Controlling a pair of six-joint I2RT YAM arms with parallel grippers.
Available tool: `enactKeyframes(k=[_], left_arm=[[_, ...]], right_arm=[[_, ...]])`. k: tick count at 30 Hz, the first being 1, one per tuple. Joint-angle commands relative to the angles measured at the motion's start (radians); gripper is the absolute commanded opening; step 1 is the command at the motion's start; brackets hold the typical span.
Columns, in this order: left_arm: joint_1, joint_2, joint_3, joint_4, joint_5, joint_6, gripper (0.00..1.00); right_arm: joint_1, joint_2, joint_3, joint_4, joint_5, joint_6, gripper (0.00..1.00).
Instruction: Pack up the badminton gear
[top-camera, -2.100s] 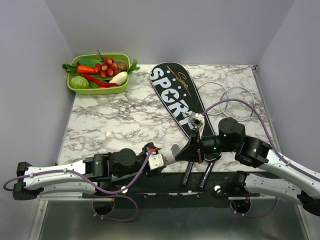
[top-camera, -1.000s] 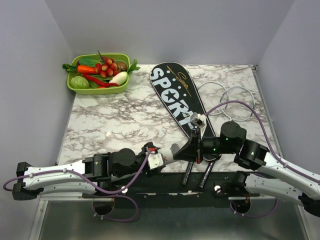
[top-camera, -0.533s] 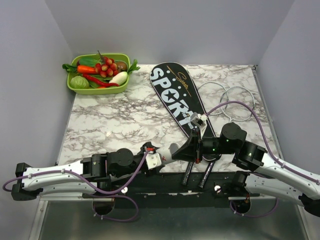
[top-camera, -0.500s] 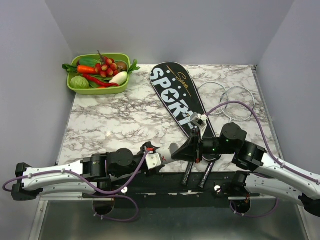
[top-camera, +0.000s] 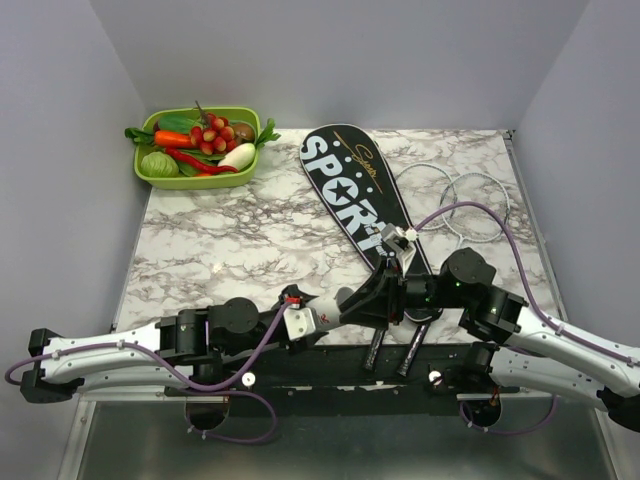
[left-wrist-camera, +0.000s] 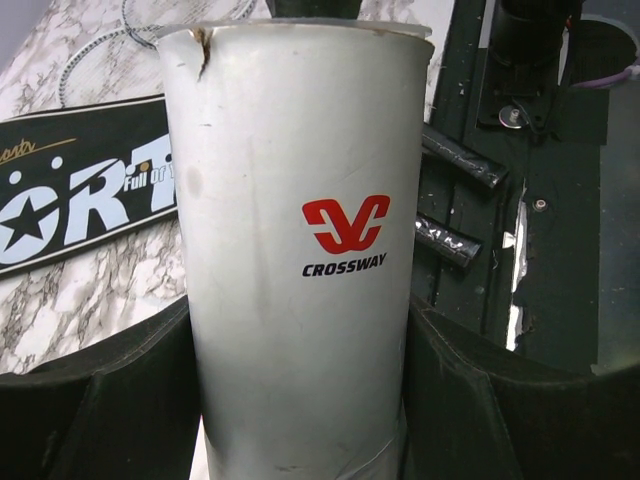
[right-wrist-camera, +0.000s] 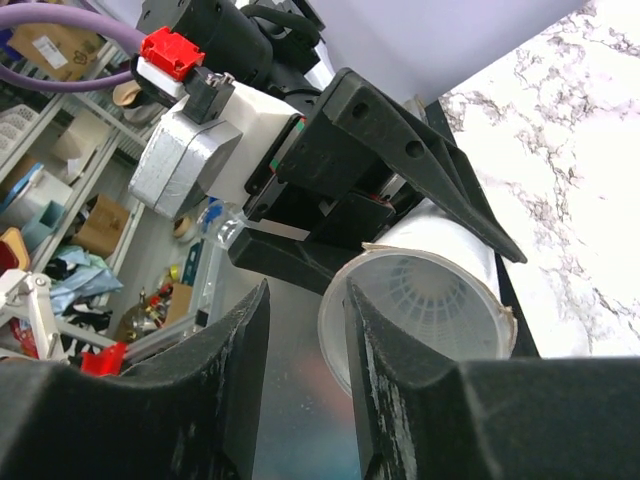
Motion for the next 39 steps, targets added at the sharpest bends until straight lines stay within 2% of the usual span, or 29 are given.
enactKeyframes(k=[1,6,14,21,27,31,37,39], left_arm=[[-0.006,-0.037,-0.009,0.108,0.066,-0.044,0.0],[-0.006,-0.073,-0.02,0.125,0.092,-0.043,0.0],[-0.005,-0.103,-0.024,0.141,0.109,-0.04,0.0],[-0.005,-0.146,-0.029,0.148,0.02,-0.037,0.0],[-0.005,-0.125,-0.015,0.118,-0.133,-0.038,0.0],[-0.005,-0.114,-0.012,0.108,-0.198,-0.038,0.0],[-0.006,-0.117,-0.011,0.098,-0.325,-0.038,0.0],[-0.005,-0.126,-0.012,0.098,-0.359,-0.038,0.0]], right_arm=[[0.012,-0.007,-0.045,0.008,0.064,0.011,0.45],[0.01,-0.043,-0.073,0.01,0.15,0.031,0.47],[0.01,-0.065,-0.113,0.01,0.2,0.043,0.47],[0.01,-0.025,-0.105,-0.054,0.172,0.011,0.46],[0.012,0.036,-0.058,-0.149,0.131,-0.032,0.33],[0.013,0.073,-0.039,-0.18,0.109,-0.049,0.17],[0.023,0.104,-0.022,-0.217,0.089,-0.067,0.01],[0.027,0.113,-0.019,-0.22,0.085,-0.07,0.01]])
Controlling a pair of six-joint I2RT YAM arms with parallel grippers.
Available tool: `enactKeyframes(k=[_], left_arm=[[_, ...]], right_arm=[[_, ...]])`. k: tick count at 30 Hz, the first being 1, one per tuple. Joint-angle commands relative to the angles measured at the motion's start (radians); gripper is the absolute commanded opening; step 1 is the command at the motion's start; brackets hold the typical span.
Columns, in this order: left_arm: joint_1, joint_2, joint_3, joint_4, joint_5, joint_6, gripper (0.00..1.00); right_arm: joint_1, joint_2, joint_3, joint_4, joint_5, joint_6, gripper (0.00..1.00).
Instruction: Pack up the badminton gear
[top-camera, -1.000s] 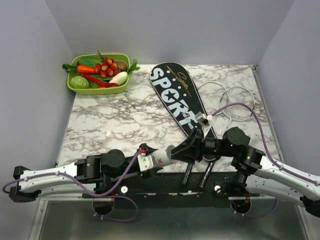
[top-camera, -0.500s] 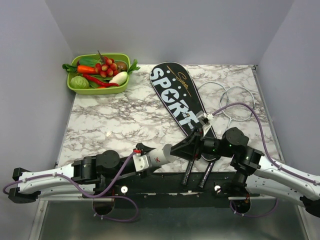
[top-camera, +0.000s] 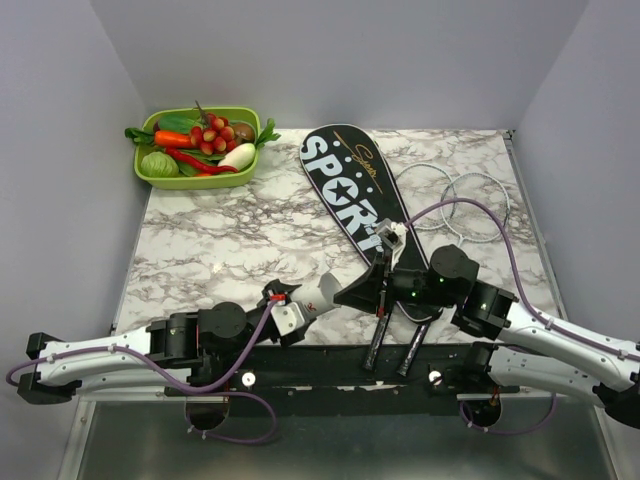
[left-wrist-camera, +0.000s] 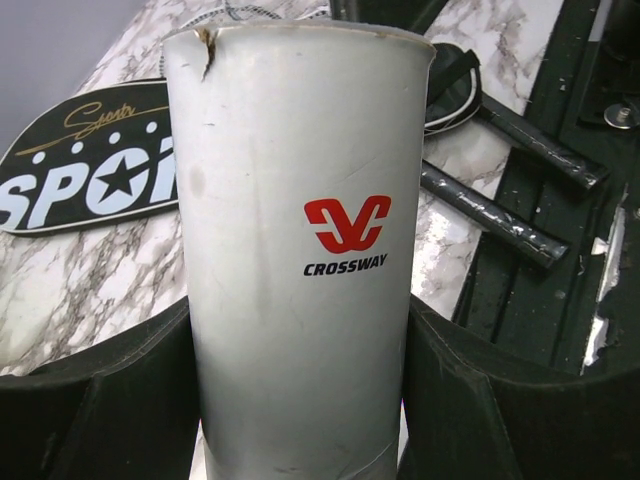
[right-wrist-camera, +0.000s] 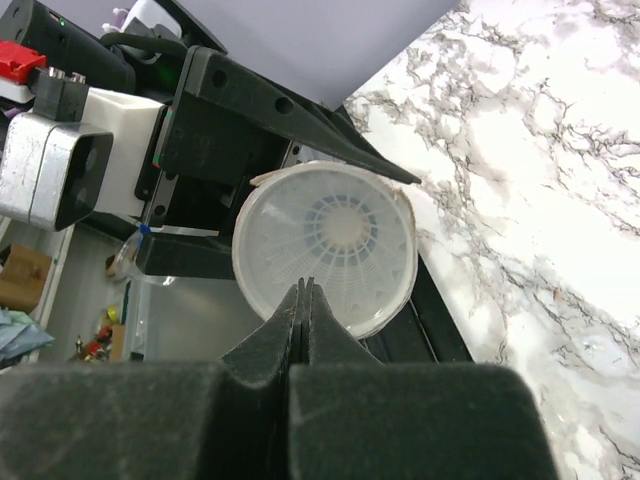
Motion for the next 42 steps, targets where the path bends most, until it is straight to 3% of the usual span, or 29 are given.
enactKeyframes(k=[1,11,18,22,26,27,30,37,42], left_arm=[[0.001,-0.026,0.025,0.136,-0.178,-0.067,0.0],[0.002,-0.008,0.019,0.144,-0.188,-0.057,0.0],[0.002,0.114,0.11,0.107,-0.252,0.0,0.0],[0.027,0.214,0.22,0.069,-0.3,0.093,0.0],[0.194,0.323,0.374,-0.017,-0.145,0.129,0.0],[0.302,0.37,0.428,-0.03,-0.051,0.129,0.0],[0.448,0.491,0.509,-0.073,0.091,0.14,0.0],[0.741,0.809,0.6,-0.094,0.217,0.18,0.0],[0.875,0.987,0.57,-0.044,0.153,0.215,0.0]], right_arm=[[0.034,0.054,-0.009,-0.172,-0.085,-0.026,0.01],[0.064,0.149,0.086,-0.198,-0.067,-0.031,0.01],[0.066,0.088,0.302,-0.543,0.45,-0.005,0.01],[0.064,0.022,0.362,-0.619,0.696,0.011,0.01],[0.066,-0.052,0.372,-0.682,0.884,0.035,0.01],[0.066,-0.081,0.367,-0.694,0.908,0.037,0.01],[0.066,-0.106,0.352,-0.72,0.958,0.038,0.01],[0.066,-0.121,0.274,-0.732,0.938,0.075,0.01],[0.064,-0.112,0.221,-0.709,0.9,0.095,0.01]])
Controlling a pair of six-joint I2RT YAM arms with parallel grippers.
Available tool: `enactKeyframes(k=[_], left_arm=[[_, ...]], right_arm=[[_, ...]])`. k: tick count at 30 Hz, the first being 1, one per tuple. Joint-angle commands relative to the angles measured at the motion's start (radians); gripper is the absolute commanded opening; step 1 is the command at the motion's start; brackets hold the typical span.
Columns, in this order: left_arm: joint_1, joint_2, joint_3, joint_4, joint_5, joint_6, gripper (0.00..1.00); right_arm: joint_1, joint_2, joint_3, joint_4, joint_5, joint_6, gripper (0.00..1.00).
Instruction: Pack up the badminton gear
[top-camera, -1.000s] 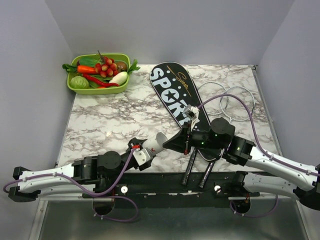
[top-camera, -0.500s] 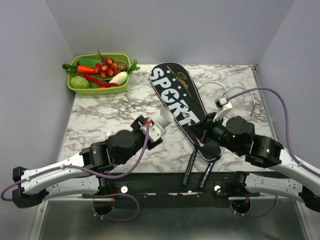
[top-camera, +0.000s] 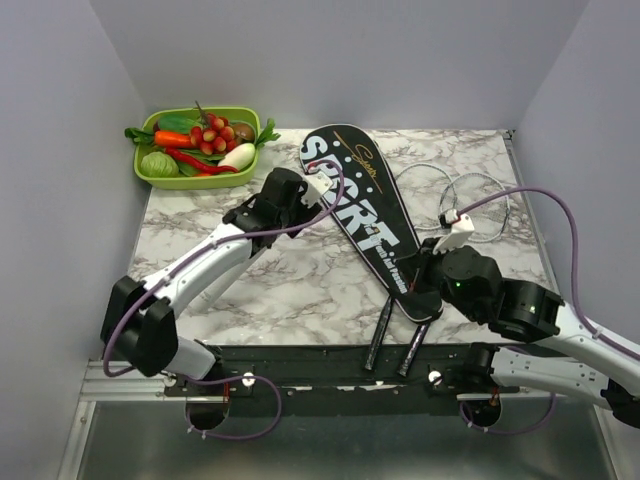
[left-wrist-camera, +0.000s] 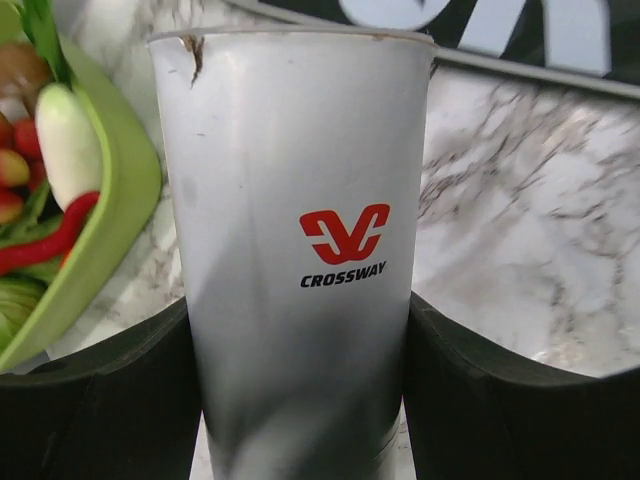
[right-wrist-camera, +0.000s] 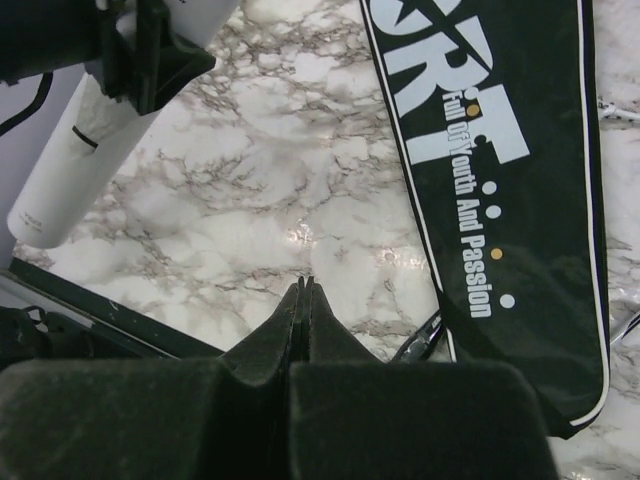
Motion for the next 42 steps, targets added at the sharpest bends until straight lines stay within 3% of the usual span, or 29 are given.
enactKeyframes(k=[1,5,7,10,11,13,14,15,20,26,30,34,36,42], left_arm=[[0.112,0.104,-0.021,0.015,0.001,0.048,0.0],[0.214,0.176,-0.059,0.058,-0.007,0.017,0.09],[0.256,0.201,-0.079,0.082,-0.007,0.002,0.19],[0.3,0.239,-0.088,0.084,-0.024,-0.02,0.37],[0.311,0.244,-0.093,0.088,-0.031,-0.023,0.42],[0.339,0.248,-0.12,0.116,-0.042,-0.027,0.6],[0.35,0.248,-0.128,0.125,-0.048,-0.03,0.75],[0.36,0.251,-0.134,0.128,-0.048,-0.033,0.98],[0.437,0.25,-0.127,0.141,-0.096,-0.052,0.99],[0.465,0.184,-0.088,0.145,-0.19,-0.061,0.99],[0.448,0.078,-0.076,0.121,-0.071,-0.108,0.99],[0.37,-0.018,-0.09,0.069,-0.012,-0.162,0.99],[0.269,-0.086,-0.11,0.052,-0.015,-0.185,0.99],[-0.023,-0.232,-0.133,-0.007,-0.006,-0.303,0.99]], right_arm=[[0.006,0.005,-0.051,-0.002,-0.008,0.034,0.01],[0.006,0.018,-0.075,0.017,-0.031,0.039,0.01],[0.004,0.025,-0.08,0.027,-0.038,0.042,0.01],[0.006,0.03,-0.094,0.047,-0.055,0.042,0.09],[0.006,0.031,-0.098,0.048,-0.058,0.042,0.16],[0.006,0.033,-0.103,0.051,-0.063,0.043,0.22],[0.006,0.033,-0.106,0.053,-0.063,0.043,0.28],[0.006,0.031,-0.111,0.053,-0.064,0.043,0.3],[0.006,0.027,-0.118,0.054,-0.08,0.04,0.44],[0.006,0.05,-0.111,0.042,-0.057,0.025,0.53],[0.004,0.1,-0.075,0.011,0.003,0.002,0.6],[-0.035,0.18,-0.022,-0.007,0.054,-0.041,0.68],[-0.077,0.223,-0.005,-0.002,0.045,-0.069,0.73],[-0.368,0.319,-0.012,0.077,-0.133,-0.162,0.76]])
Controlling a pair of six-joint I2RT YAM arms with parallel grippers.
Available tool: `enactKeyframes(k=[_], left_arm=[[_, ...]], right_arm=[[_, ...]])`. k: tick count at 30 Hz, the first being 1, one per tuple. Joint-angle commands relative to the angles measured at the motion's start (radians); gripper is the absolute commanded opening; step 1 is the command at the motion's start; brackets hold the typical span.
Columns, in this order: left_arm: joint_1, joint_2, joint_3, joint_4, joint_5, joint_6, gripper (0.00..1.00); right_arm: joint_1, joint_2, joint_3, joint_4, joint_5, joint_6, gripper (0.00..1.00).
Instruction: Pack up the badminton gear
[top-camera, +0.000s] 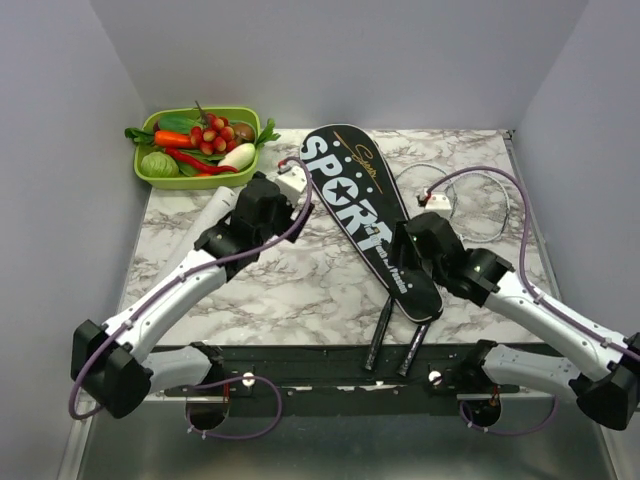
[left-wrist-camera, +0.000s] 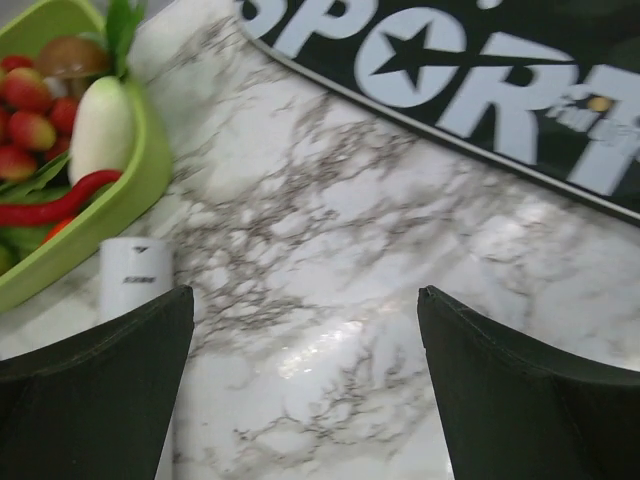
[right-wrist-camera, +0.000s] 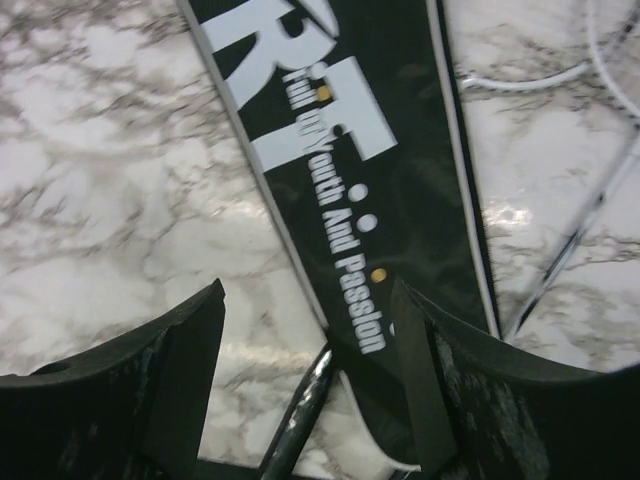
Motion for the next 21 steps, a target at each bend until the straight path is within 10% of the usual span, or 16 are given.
enactKeyframes(k=[1,10,21], left_arm=[[-0.15,-0.097,-0.006,-0.105,0.057,-0.173,0.99],[-0.237,-0.134,-0.029,-0.216,0.219,-0.327,0.99],[-0.271,-0.255,-0.162,-0.141,0.23,-0.344,0.99]], right_arm=[[-0.178,0.064,0.021,0.049,-0.086,-0.082,0.77],[-0.53,0.195,-0.083,0.237,-0.395,-0.147,0.83],[-0.654,0.38,-0.14,0.389,-0.62,-0.168,0.84]])
